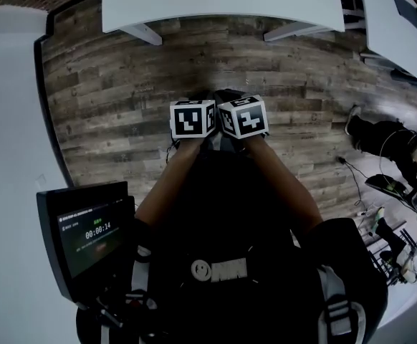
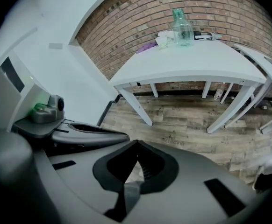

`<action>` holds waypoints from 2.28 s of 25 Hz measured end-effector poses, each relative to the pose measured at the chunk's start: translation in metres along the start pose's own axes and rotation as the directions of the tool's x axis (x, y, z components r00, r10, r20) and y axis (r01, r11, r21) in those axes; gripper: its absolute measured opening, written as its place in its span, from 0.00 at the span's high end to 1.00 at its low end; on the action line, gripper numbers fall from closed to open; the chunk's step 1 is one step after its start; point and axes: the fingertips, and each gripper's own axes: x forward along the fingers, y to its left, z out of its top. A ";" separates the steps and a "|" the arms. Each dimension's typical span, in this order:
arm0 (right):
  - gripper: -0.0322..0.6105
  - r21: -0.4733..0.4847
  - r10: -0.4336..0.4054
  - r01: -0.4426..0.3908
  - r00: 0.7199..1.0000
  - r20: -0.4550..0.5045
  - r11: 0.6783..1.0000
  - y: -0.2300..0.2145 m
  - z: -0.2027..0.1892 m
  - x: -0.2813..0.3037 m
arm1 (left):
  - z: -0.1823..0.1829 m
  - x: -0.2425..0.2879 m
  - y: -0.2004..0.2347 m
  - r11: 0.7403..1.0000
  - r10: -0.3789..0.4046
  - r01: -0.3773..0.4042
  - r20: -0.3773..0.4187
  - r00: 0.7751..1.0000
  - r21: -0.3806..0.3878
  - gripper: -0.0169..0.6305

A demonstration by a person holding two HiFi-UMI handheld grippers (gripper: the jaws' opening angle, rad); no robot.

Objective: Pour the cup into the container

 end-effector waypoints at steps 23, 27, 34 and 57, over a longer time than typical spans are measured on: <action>0.94 0.008 0.095 -0.095 0.995 0.044 0.995 -0.118 0.184 0.008 | 0.197 0.076 -0.031 0.992 0.115 -0.114 -0.029 0.993 0.051 0.97; 0.94 -0.016 0.108 -0.107 0.993 0.053 0.994 -0.119 0.200 0.011 | 0.211 0.076 -0.028 0.990 0.131 -0.130 -0.010 0.991 0.050 0.97; 0.94 -0.027 0.105 -0.104 0.992 0.074 0.994 -0.121 0.213 0.012 | 0.225 0.078 -0.026 0.990 0.125 -0.126 0.021 0.992 0.060 0.97; 0.94 0.024 -0.077 0.077 0.997 0.020 0.997 -0.105 0.341 0.082 | 0.342 0.088 0.059 0.993 -0.070 0.075 -0.059 0.996 0.092 0.97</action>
